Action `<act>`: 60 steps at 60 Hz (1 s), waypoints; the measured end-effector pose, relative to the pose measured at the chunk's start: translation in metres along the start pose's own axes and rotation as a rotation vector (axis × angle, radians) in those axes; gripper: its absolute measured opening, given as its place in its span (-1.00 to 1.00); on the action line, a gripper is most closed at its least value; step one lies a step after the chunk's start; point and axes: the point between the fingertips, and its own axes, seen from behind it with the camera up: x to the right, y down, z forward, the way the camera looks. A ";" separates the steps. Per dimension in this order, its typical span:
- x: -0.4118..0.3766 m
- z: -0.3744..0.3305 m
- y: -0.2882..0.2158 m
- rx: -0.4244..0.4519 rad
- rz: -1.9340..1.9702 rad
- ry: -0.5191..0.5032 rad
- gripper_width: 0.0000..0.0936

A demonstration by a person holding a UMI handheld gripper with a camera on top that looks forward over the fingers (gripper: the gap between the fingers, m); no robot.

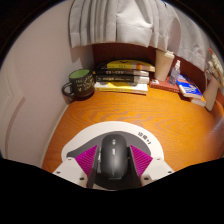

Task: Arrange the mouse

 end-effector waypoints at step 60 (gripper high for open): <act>0.170 -0.256 -0.070 0.250 0.075 0.051 0.70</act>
